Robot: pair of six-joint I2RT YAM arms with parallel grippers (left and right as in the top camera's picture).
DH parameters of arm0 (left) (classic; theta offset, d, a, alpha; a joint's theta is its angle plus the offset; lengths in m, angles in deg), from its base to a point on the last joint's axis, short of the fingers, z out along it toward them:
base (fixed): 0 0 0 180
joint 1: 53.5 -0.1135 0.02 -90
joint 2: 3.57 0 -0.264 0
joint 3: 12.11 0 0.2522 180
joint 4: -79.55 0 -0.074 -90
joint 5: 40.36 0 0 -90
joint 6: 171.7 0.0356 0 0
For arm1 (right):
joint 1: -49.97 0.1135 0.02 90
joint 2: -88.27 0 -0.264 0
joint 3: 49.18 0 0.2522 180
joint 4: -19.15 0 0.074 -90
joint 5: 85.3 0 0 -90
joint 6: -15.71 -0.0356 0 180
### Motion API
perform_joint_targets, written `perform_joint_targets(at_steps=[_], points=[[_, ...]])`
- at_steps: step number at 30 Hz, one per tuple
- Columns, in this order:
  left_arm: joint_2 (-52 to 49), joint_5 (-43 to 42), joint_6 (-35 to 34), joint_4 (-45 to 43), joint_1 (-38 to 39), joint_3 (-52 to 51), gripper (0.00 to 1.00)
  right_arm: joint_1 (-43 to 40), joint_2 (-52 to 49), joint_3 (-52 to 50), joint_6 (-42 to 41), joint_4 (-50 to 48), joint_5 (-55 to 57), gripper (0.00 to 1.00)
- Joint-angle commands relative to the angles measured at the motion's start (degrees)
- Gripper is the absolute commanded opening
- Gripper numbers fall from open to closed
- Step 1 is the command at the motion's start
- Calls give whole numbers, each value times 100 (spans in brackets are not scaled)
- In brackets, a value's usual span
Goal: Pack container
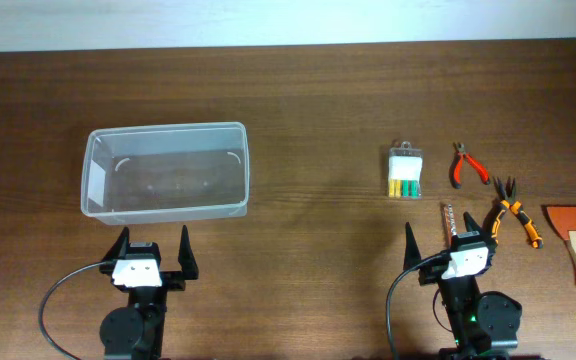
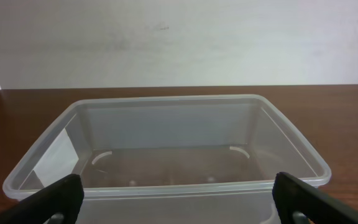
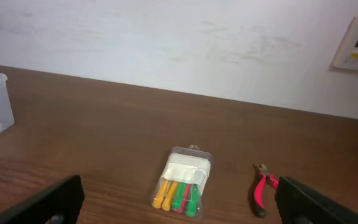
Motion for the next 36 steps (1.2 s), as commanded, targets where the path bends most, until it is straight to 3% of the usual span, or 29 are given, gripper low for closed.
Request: perform_joint_targets(at_steps=[1, 36], points=[[55, 44, 90, -4, -24, -46, 99, 31, 61, -26, 20, 42, 52, 99], [55, 17, 87, -4, -24, -44, 99, 31, 55, 26, -11, -577, -1331, 99]])
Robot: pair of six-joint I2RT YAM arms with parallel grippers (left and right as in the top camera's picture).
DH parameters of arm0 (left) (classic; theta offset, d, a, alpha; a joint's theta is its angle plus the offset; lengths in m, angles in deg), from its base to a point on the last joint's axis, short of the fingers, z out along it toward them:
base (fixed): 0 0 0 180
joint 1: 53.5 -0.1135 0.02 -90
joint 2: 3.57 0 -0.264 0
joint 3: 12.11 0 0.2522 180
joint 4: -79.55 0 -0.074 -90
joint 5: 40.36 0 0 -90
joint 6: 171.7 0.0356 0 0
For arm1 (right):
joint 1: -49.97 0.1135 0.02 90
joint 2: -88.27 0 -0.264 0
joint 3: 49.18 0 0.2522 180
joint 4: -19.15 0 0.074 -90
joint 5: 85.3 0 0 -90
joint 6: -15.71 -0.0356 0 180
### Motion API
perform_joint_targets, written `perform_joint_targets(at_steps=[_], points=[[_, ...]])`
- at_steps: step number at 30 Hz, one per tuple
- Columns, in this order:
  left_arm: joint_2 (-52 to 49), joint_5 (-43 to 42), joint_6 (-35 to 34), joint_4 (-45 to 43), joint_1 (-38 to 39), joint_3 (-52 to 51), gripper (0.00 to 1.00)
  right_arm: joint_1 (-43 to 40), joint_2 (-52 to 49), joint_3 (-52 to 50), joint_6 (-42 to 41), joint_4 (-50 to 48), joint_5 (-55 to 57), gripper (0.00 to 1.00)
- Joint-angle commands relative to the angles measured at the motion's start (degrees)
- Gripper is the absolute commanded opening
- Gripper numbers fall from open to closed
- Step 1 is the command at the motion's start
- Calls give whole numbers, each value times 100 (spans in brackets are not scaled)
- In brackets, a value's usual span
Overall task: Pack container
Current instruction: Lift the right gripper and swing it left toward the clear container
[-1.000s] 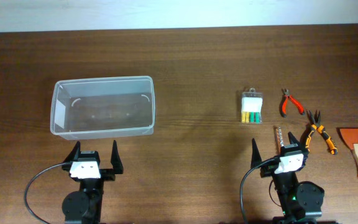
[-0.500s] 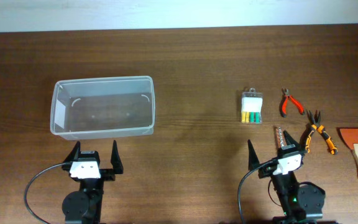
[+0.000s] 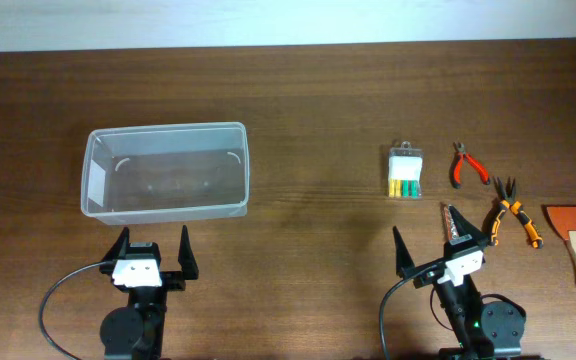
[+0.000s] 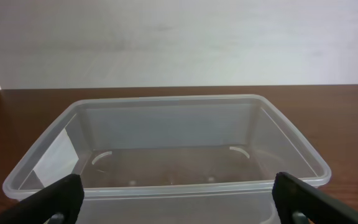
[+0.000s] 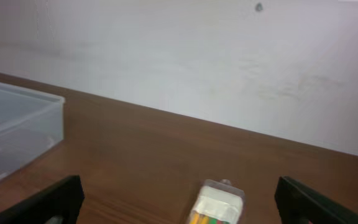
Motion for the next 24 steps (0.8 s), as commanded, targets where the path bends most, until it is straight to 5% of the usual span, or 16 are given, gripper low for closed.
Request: perform_joint_targets(at_steps=[1, 13, 24], points=[[55, 17, 90, -4, -24, -44, 99, 33, 35, 70, -79, 52, -308, 99], [55, 24, 92, -2, -24, -44, 99, 31, -1043, 1589, -286, 1725, -588, 99], [55, 63, 92, -7, -24, -44, 99, 31, -1368, 1934, -286, 782, -579, 99]])
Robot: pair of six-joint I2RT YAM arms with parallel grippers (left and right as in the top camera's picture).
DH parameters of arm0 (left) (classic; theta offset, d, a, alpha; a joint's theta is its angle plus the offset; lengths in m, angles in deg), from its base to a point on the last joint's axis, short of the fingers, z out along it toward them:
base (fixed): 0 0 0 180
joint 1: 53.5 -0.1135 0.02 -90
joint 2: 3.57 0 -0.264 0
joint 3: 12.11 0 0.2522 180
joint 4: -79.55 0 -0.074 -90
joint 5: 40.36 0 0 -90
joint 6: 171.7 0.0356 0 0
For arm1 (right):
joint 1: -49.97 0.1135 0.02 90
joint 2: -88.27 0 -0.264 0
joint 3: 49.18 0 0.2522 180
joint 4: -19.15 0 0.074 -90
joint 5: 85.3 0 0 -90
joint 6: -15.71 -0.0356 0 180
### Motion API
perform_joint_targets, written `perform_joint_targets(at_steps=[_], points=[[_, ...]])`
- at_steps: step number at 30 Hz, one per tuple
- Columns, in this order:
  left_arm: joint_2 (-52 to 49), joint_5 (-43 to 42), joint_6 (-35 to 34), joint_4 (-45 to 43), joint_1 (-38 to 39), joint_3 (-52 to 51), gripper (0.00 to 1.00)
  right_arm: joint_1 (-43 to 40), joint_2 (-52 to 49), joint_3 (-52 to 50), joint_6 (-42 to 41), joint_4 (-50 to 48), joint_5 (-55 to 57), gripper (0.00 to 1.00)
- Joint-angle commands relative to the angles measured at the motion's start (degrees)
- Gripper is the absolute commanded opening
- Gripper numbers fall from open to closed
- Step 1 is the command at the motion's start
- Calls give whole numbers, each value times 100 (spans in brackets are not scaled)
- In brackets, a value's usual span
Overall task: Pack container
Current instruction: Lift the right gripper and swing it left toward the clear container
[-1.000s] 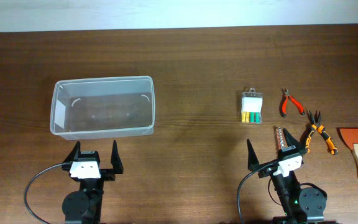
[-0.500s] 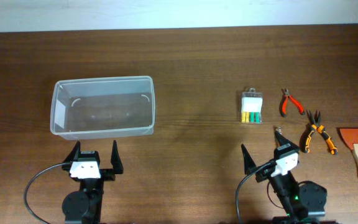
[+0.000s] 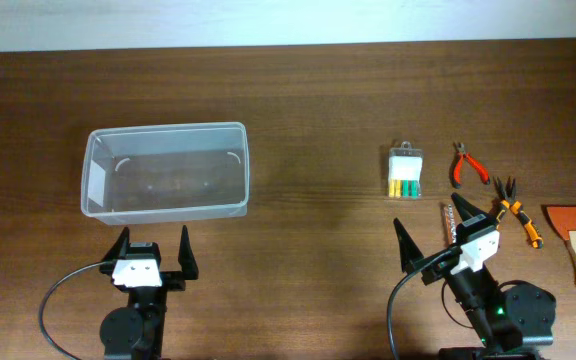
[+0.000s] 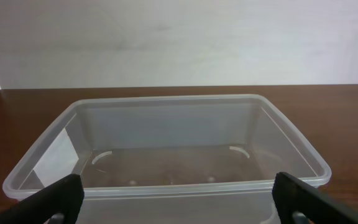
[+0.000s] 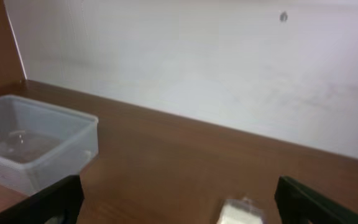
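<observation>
A clear plastic container [image 3: 166,172] sits empty at the left of the table, filling the left wrist view [image 4: 166,149]. My left gripper [image 3: 152,249] rests open just in front of it. On the right lie a pack of coloured bits [image 3: 405,171], small red pliers [image 3: 465,165], orange-handled pliers [image 3: 516,217], a drill bit [image 3: 449,219] and a scraper [image 3: 575,237]. My right gripper [image 3: 437,230] stands open near the drill bit, angled toward the left; its view shows the container [image 5: 36,146] far off and the pack's top [image 5: 240,211].
The dark wooden table [image 3: 318,110] ends at a white wall along its far edge. Both arm bases stand at the near edge, with a black cable looping beside each.
My right gripper has turned further to the left and lifted its view, so the container now shows larger and the bit pack has sunk to the bottom edge. The left arm has not moved.
My right gripper first faced the bit pack and red pliers straight ahead. It was then swung leftward with the container's corner entering view. Now it points more toward the container. The left gripper stayed open before the container throughout, and no object has moved.
</observation>
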Motion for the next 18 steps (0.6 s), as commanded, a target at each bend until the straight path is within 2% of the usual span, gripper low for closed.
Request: perform_joint_targets(at_steps=[1, 7, 11, 14, 18], points=[[55, 61, 90, -11, -24, -44, 99, 31, -24, 109, -70, -101, -96, 99], [55, 61, 90, -11, -24, -44, 99, 33, -155, 125, -358, -111, -299, 99], [55, 61, 90, -9, -24, -44, 99, 33, -737, 446, -474, -87, -586, 99], [42, 63, 92, -9, -26, -44, 99, 44, -1528, 1084, -315, 221, -605, 99], [-79, 63, 90, -9, -26, -44, 99, 256, -2898, 2435, 205, 1384, -323, 100]])
